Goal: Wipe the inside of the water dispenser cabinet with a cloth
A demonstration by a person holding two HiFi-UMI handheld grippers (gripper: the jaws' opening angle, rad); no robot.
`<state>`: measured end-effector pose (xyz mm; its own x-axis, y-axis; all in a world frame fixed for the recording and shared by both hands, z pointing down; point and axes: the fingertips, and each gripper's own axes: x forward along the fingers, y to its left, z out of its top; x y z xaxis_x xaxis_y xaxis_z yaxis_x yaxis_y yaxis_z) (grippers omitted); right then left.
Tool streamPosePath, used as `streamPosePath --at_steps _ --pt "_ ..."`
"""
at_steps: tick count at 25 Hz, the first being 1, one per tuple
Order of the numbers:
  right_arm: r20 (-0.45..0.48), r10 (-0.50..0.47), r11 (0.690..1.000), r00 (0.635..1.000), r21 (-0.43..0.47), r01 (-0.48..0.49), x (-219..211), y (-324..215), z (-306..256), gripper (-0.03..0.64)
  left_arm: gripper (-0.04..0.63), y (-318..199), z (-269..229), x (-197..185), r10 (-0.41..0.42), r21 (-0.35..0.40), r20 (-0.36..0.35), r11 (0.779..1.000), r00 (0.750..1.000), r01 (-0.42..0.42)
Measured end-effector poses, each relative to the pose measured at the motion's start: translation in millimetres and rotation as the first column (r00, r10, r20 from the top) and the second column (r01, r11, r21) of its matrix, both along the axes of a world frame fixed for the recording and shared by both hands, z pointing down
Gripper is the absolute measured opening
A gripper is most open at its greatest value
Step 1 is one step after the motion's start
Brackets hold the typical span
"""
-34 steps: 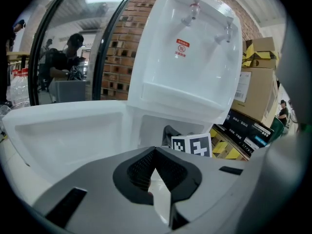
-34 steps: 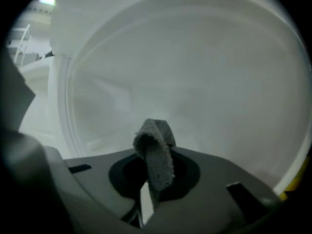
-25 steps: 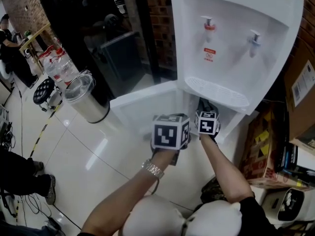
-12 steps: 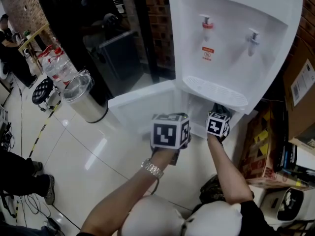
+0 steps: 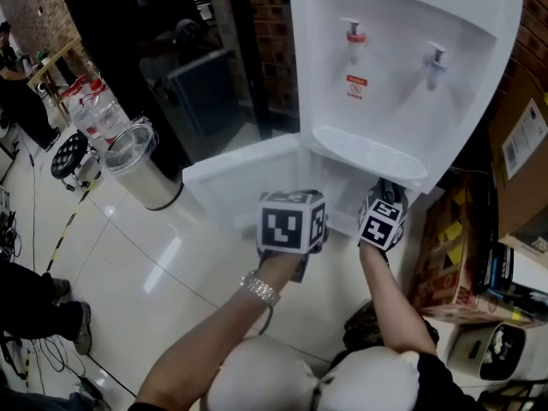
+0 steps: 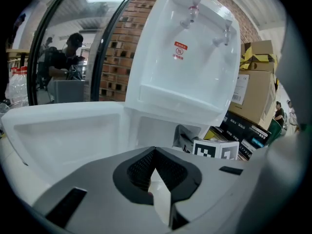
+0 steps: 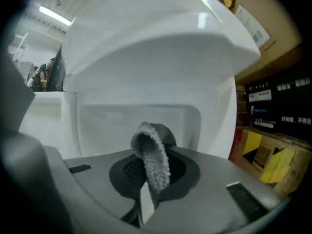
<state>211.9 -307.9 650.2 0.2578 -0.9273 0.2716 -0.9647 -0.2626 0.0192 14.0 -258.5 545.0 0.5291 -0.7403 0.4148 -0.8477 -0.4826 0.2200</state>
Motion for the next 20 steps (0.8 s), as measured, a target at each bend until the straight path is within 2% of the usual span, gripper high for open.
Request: streamPosePath --at_steps 6,12,14,18,20 --pt "0.137 0.017 0.984 0.990 -0.178 0.008 0 8 69 0.020 0.002 0 0 0 -0.004 0.000 0.003 1.000 1.000 0.004" --pt "0.269 0.005 0.961 0.963 -0.267 0.070 -11 15 110 0.020 0.003 2 -2 0 -0.002 0.003 -0.003 1.000 1.000 0.002" --pt "0.274 -0.010 0.967 0.962 -0.243 0.079 -11 12 99 0.020 0.003 2 -3 0 0.000 0.005 -0.003 1.000 1.000 0.000" --pt "0.189 -0.085 0.994 0.978 -0.053 0.096 -19 -1 24 0.020 0.002 1 -2 1 -0.001 -0.001 -0.003 1.000 1.000 0.001" --pt "0.148 -0.088 0.996 0.985 0.001 0.089 -18 -1 2 0.020 0.002 2 0 1 -0.002 -0.007 -0.005 1.000 1.000 0.002"
